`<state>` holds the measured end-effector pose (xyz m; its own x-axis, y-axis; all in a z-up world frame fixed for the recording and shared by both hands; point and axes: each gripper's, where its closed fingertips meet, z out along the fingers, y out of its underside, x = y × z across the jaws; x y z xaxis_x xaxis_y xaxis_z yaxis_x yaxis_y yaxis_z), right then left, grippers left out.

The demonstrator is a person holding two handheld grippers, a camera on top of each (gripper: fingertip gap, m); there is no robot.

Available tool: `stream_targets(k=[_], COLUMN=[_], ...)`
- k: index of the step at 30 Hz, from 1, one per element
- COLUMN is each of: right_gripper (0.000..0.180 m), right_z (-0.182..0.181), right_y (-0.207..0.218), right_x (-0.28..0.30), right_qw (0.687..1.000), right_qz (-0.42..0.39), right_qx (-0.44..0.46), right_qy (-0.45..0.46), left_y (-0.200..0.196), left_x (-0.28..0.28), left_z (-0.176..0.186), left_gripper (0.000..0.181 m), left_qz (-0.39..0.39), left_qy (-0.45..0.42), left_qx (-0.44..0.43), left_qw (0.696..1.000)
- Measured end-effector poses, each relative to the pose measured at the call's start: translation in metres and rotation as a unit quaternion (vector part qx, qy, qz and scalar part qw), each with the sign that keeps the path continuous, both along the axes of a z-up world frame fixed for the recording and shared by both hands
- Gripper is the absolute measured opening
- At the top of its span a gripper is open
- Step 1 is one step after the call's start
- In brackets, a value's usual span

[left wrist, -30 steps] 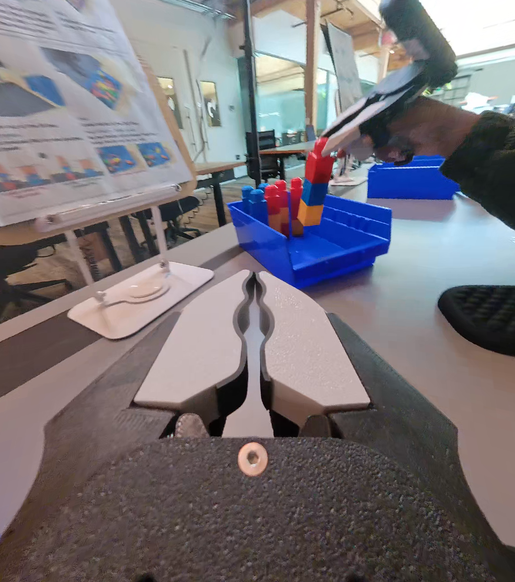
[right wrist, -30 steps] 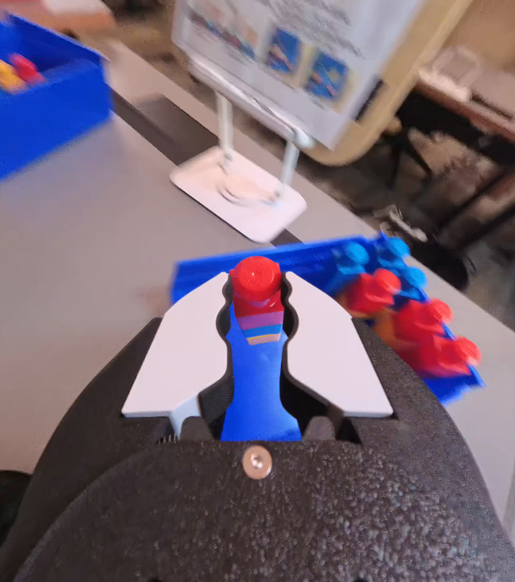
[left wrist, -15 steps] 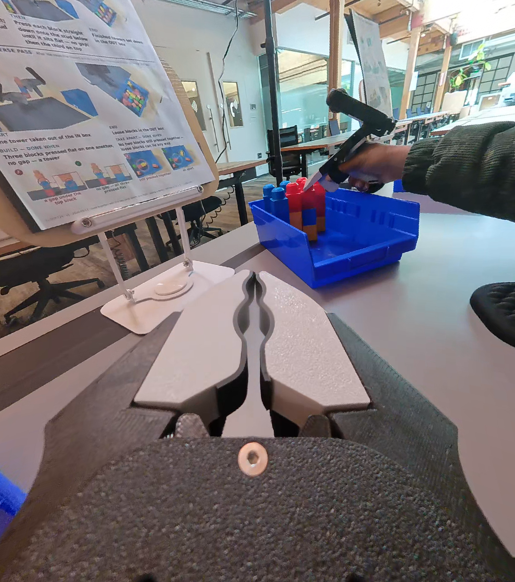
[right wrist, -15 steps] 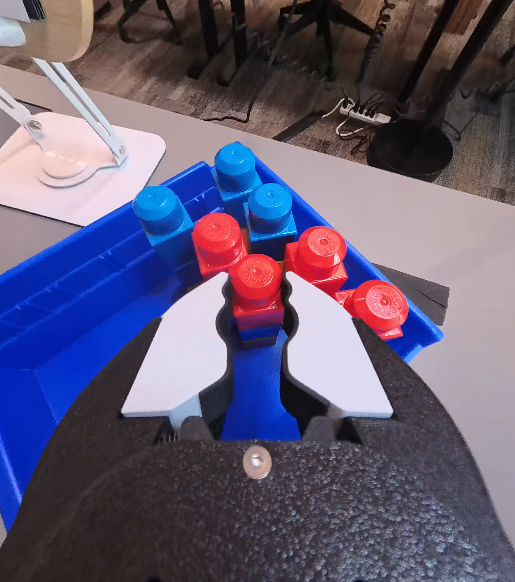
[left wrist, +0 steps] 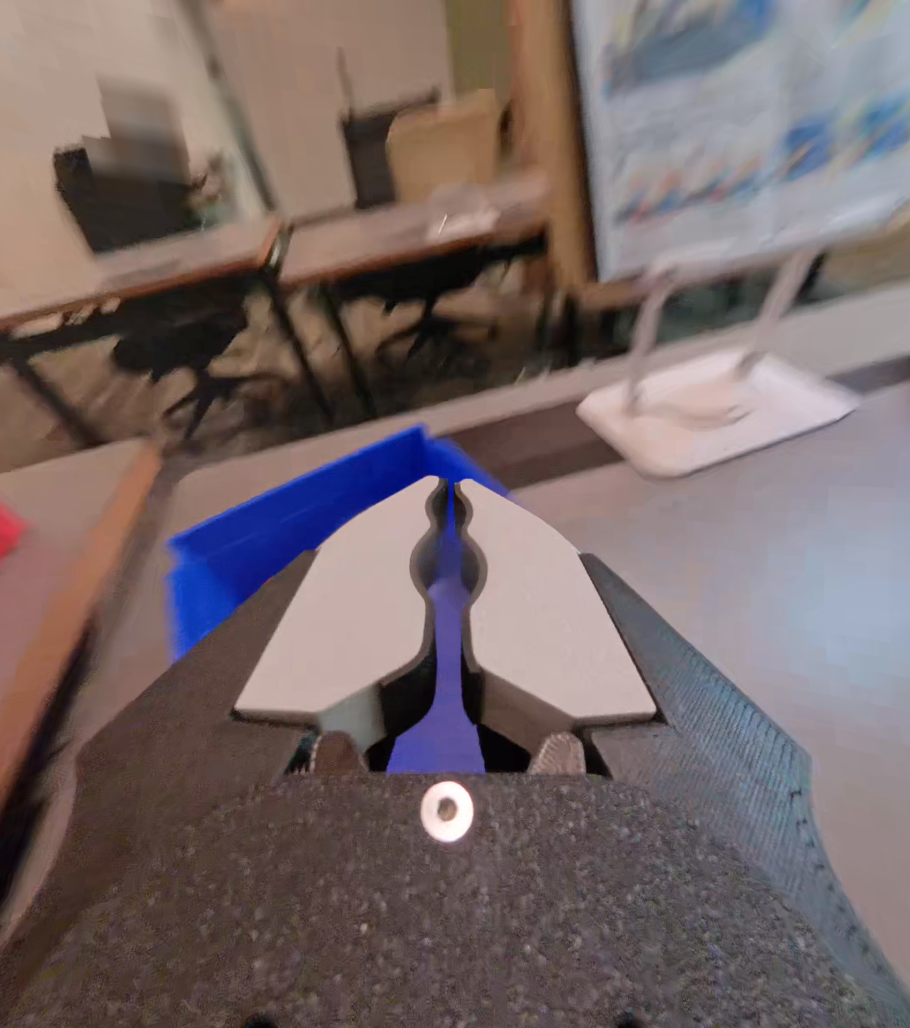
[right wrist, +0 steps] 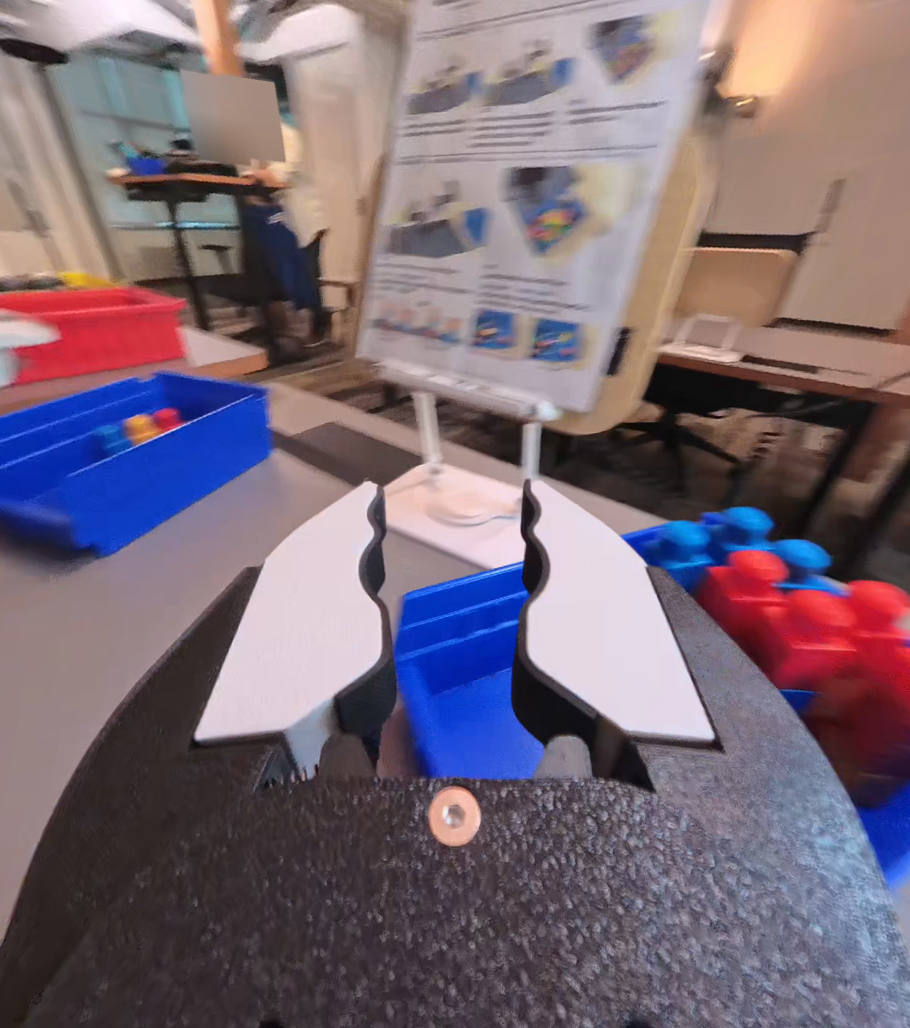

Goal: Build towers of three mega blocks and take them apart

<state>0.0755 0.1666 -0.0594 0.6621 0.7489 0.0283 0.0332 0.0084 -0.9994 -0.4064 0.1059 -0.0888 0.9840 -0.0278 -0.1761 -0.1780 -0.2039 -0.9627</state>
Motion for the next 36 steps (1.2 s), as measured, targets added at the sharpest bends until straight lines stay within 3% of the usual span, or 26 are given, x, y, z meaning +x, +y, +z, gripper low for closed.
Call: stream_targets(k=[4, 8, 12, 20, 28, 29, 32, 36], right_gripper=[0.044, 0.039, 0.038, 0.037, 0.037, 0.037, 0.037, 0.037], right_z=[-0.041, -0.07, -0.09, -0.101, -0.109, -0.109, -0.108, -0.109], right_y=[-0.068, -0.101, -0.107, -0.104, -0.105, -0.105, -0.106, -0.107], right_x=[-0.055, -0.088, -0.103, -0.099, -0.099, -0.099, -0.099, -0.1], right_qw=[0.993, 0.986, 0.981, 0.981, 0.978, 0.978, 0.978, 0.977], right_qz=[0.097, 0.138, 0.159, 0.162, 0.171, 0.173, 0.176, 0.183], right_qx=[-0.021, -0.003, 0.004, -0.025, -0.039, -0.039, -0.038, -0.046], right_qy=[-0.063, -0.092, -0.113, -0.103, -0.109, -0.11, -0.109, -0.103], left_y=[0.007, 0.0, 0.0, 0.014, 0.006, 0.003, 0.005, 0.001], left_x=[-0.064, -0.094, -0.109, -0.137, -0.129, -0.126, -0.128, -0.127], left_z=[-0.041, -0.09, -0.123, -0.152, -0.16, -0.162, -0.158, -0.146], left_gripper=[0.019, 0.043, 0.048, 0.044, 0.012, 0.0, 0.0, 0.02], left_qz=[0.024, -0.017, -0.039, -0.025, -0.076, -0.082, -0.074, -0.084], left_qy=[0.062, 0.149, 0.212, 0.282, 0.334, 0.329, 0.353, 0.346], left_qx=[-0.208, -0.396, -0.484, -0.55, -0.597, -0.604, -0.587, -0.578], left_qw=[0.976, 0.906, 0.848, 0.786, 0.725, 0.722, 0.725, 0.734])
